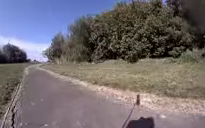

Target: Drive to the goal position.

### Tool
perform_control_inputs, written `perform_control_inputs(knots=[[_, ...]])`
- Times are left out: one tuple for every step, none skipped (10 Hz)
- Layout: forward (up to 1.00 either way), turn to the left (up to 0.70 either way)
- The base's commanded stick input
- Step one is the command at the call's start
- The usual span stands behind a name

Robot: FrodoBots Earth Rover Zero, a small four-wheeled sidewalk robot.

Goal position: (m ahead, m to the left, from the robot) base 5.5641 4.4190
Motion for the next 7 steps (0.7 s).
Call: perform_control_inputs(knots=[[0.45, 0.27], [0.45, 0.27], [0.7, 0.14], [0.7, 0.14], [0.7, 0.14], [0.7, 0.14], [0.7, 0.14]])
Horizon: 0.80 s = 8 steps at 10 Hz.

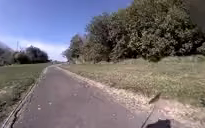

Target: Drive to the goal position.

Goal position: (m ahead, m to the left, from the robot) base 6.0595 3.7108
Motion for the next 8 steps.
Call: perform_control_inputs(knots=[[0.7, 0.14], [0.7, 0.14], [0.7, 0.14], [0.7, 0.09], [0.7, 0.0], [0.7, 0.0], [0.7, 0.1], [0.7, 0.01]])
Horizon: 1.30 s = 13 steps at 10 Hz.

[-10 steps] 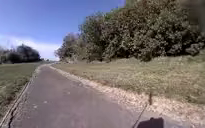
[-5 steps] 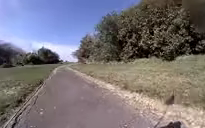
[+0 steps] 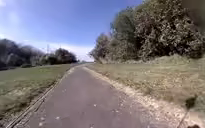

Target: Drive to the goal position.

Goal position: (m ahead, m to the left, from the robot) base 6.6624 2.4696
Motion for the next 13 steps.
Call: perform_control_inputs(knots=[[0.7, 0.0], [0.7, 0.0], [0.7, 0.0], [0.7, 0.14], [0.7, 0.14], [0.7, 0.14], [0.7, 0.0], [0.7, 0.0], [0.7, 0.0], [0.7, 0.0], [0.7, 0.0], [0.7, 0.0], [0.7, 0.0]])
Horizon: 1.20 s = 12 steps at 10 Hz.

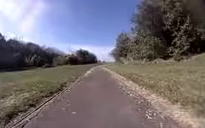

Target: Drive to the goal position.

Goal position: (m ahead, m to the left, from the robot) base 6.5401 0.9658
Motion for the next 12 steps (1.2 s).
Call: perform_control_inputs(knots=[[0.7, 0.0], [0.7, 0.0], [0.7, -0.14], [0.7, -0.14], [0.7, -0.14], [0.7, -0.14], [0.7, -0.14], [0.7, 0.0], [0.7, 0.0], [0.7, 0.0], [0.7, 0.0], [0.7, 0.0]])
